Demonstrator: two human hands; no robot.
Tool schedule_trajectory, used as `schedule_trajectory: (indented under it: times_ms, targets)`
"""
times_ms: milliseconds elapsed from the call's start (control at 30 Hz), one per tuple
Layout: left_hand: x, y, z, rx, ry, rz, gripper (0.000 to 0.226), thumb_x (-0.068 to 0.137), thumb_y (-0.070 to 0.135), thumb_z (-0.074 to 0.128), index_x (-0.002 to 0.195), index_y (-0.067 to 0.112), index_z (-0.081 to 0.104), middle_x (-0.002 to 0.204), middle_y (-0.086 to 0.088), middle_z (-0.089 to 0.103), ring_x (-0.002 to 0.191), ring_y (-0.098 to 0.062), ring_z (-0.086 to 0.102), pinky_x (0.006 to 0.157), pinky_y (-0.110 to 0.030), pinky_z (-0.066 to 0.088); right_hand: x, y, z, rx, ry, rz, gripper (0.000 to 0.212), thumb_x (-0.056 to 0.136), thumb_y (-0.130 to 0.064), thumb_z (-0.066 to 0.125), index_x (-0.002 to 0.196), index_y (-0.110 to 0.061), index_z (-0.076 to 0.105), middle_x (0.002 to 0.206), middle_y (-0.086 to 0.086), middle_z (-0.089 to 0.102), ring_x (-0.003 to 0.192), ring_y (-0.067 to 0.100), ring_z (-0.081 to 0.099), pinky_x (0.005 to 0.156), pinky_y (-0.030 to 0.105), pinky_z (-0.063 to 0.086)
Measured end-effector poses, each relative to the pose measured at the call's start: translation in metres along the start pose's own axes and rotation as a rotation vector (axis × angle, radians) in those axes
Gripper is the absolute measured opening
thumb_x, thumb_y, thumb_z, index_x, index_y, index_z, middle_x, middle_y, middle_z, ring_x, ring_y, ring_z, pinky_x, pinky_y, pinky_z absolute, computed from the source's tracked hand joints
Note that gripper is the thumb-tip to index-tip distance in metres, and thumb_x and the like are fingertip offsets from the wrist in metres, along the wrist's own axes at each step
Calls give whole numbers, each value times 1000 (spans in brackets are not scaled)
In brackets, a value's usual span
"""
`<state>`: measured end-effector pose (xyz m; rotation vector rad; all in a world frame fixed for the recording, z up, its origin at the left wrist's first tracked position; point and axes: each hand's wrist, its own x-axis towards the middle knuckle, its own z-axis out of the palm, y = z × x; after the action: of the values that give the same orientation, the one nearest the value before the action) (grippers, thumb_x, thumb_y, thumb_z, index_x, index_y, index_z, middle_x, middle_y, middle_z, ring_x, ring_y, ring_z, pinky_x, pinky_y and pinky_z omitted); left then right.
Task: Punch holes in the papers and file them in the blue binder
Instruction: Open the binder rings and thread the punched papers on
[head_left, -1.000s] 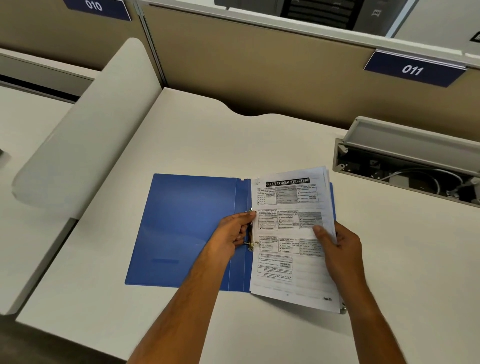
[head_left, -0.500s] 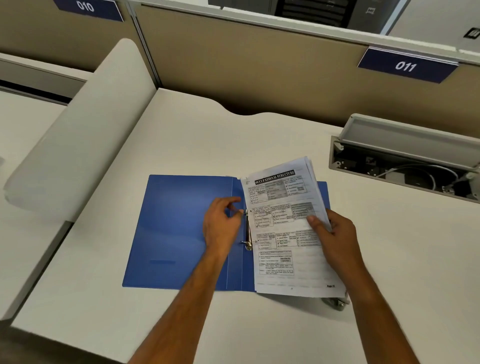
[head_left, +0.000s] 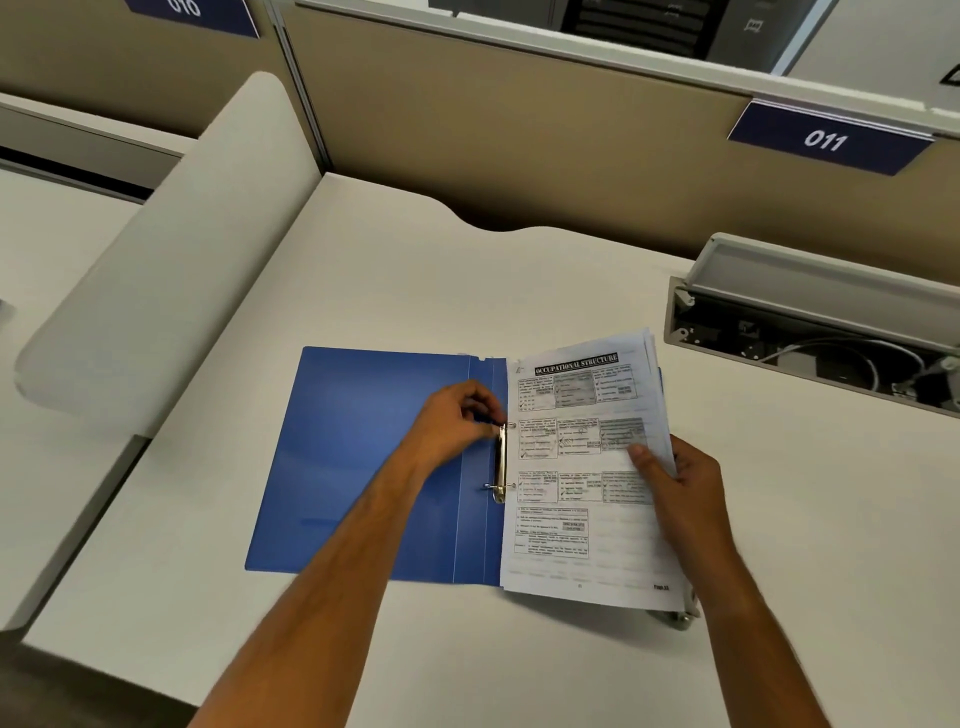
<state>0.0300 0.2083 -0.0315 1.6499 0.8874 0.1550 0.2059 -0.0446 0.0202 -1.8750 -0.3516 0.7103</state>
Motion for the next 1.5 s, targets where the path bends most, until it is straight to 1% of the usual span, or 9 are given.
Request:
schedule_trajectory:
  times_ms: [100,233,400,600,733,967,1067,1267,1500]
  targets:
    - [-2,-6,3,58,44,23,18,82,11,89,96,19,81,93,5,81,67,3,63,66,-14,50,3,6,-2,17,4,37,22,105,-23,71,125,-16,78,109,2,85,94,21,83,84,41,68]
    - [-4,-13,1,71,71,42,13,83,16,90,94,19,85,91,7,82,87,-5,75,78,-15,58,8,17,-5,45,-4,103,21,104,-20,71,122,-15,79,110,4,85,99,27,82,90,47,66]
    - [-4,-18,-3,96,58,66,15,84,15,89,99,18,87,93,9,83,90,-2,75,80,-10,55,19,32,-4,15,4,184,24,102,-19,74,125,-14,78,115,5,84,104,28,80,97,49,64]
    - [-3,-22,-1,64,78,55,15,83,18,90,98,19,87,94,8,82,92,-4,76,86,-21,61,28,36,6,-158,57,130,19,101,-17,75,120,-15,77,107,3,78,91,13,74,93,44,64]
    - [-1,-19,4,96,77,55,16,83,24,91,97,20,86,95,10,80,92,-5,75,85,-24,62,31,38,11,-331,104,56,26,103,-19,73,126,-6,76,113,9,78,87,15,70,73,22,54]
    - [-2,-12,11,148,135,88,19,78,24,94,94,22,83,91,10,79,83,-9,71,75,-21,60,20,35,14,-560,283,36,41,96,-36,80,129,-18,64,122,8,76,103,32,74,86,48,64]
    - [-5,-18,1,130,163,113,26,77,18,95,100,18,82,92,6,79,82,-12,73,77,-16,61,12,31,17,-766,383,-190,48,93,-27,84,134,-16,63,127,11,66,111,32,65,91,48,59]
    - [-7,-24,-6,224,145,165,13,86,20,88,98,16,85,94,7,81,95,-2,73,81,-7,54,23,3,81,-482,-172,-377,22,99,-18,77,121,-20,76,106,-7,75,96,7,70,87,32,64]
    - [-3,-27,-5,211,115,204,9,89,19,84,97,15,85,93,7,79,88,-7,73,79,-14,56,48,2,118,-578,-246,-487,2,98,-16,77,99,-18,78,94,-4,77,86,11,70,80,40,62]
